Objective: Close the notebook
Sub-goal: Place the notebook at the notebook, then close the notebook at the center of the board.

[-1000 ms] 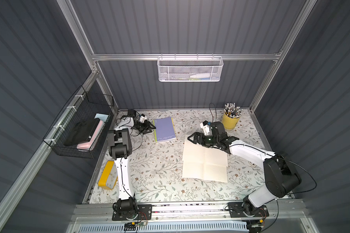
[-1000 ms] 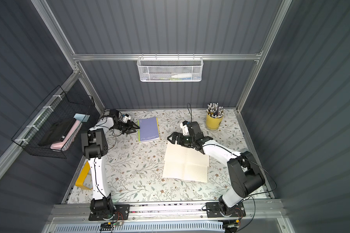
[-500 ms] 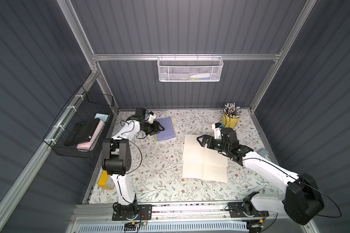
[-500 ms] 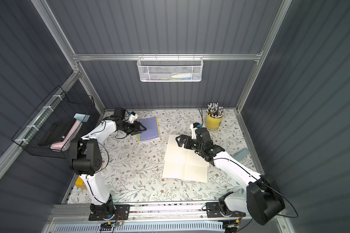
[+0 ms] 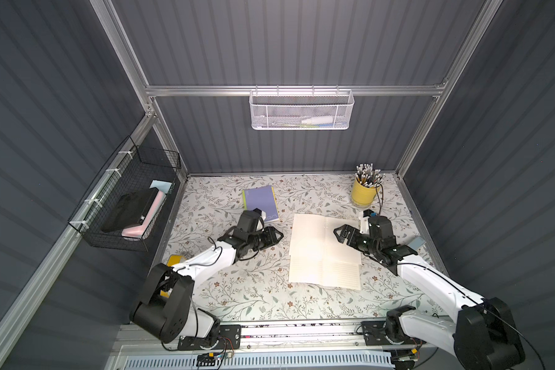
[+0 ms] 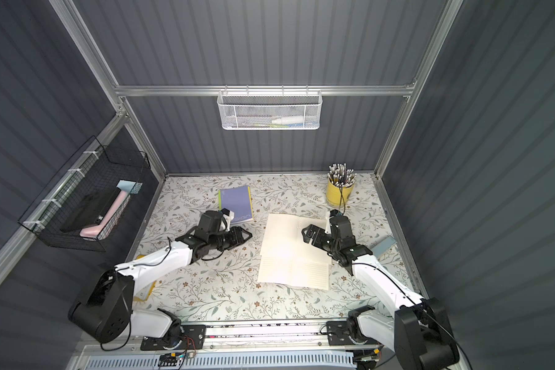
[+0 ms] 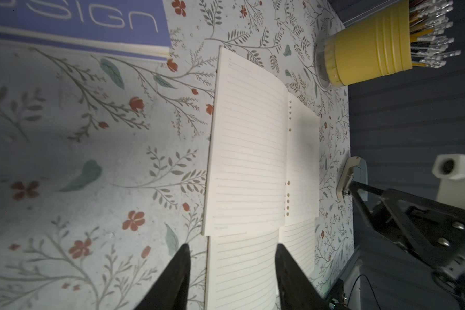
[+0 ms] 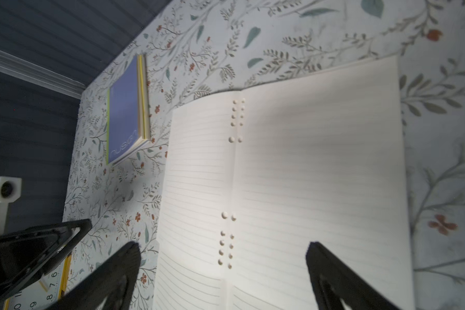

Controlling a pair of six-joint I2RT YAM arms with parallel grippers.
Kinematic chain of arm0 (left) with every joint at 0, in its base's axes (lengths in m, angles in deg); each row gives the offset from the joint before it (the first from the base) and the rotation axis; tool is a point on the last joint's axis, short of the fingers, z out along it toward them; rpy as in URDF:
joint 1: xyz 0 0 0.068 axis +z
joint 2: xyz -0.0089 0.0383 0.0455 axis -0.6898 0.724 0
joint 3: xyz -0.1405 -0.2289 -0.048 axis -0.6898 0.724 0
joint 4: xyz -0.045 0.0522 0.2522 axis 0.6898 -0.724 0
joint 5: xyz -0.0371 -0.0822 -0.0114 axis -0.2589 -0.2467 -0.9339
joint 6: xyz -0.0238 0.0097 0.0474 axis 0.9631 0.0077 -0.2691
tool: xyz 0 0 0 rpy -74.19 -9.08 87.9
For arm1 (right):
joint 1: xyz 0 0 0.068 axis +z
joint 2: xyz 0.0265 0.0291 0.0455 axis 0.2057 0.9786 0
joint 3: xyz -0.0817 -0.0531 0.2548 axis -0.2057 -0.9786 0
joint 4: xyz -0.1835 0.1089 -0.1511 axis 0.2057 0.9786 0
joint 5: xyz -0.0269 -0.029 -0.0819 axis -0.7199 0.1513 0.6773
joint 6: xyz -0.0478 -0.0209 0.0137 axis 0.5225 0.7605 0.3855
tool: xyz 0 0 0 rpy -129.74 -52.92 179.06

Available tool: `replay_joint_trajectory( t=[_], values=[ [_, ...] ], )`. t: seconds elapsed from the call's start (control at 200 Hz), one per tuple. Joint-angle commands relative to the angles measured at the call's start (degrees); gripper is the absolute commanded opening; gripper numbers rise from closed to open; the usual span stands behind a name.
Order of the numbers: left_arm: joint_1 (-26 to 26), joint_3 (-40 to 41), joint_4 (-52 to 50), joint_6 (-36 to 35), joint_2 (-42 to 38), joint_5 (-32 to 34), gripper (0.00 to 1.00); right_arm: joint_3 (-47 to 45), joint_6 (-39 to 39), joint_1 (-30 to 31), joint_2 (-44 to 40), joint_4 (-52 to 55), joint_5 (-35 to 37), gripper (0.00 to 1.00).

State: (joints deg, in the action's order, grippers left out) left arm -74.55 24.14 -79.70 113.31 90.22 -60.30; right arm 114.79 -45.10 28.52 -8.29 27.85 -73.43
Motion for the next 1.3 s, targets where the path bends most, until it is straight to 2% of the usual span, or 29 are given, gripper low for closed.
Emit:
replay_joint_trajectory(
  t=[0.0, 0.13, 0.23, 0.42, 0.595, 0.685, 0.83, 1.296],
  values=[
    [-4.6, 5.2, 11.1, 10.0, -2.7, 8.9, 0.5, 0.0, 1.4, -2.1, 2.3, 1.6, -7.2, 0.99],
    [-9.3, 11.1, 22.0, 16.5, -2.0, 13.8, 0.5, -1.0, 2.5, -3.0, 2.7, 0.9, -10.3, 0.99],
    [-11.9, 12.1, 27.1, 17.9, 1.0, 15.0, 0.5, -1.7, 3.2, -3.4, 1.6, 0.6, -9.9, 0.99],
    [-13.7, 9.1, 28.5, 18.5, 4.9, 16.1, 0.5, -2.1, 3.5, -3.7, 2.2, 2.0, -8.8, 0.99],
    [-14.9, 8.5, 29.8, 23.4, 7.4, 19.1, 0.51, -3.3, 3.0, -3.8, 5.6, 1.5, -7.8, 0.99],
    [-15.1, 8.4, 31.1, 25.8, 9.5, 18.7, 0.51, -3.5, 3.6, -4.0, 7.1, 1.3, -8.1, 0.99],
    [-15.2, 8.9, 39.0, 26.8, 13.3, 15.7, 0.51, -4.1, 4.1, -4.1, 7.1, 1.2, -7.9, 0.99],
    [-15.8, 7.3, 41.4, 30.2, 16.5, 14.4, 0.51, -5.1, 3.7, -4.3, 9.7, 2.2, -7.8, 0.99]
  ],
)
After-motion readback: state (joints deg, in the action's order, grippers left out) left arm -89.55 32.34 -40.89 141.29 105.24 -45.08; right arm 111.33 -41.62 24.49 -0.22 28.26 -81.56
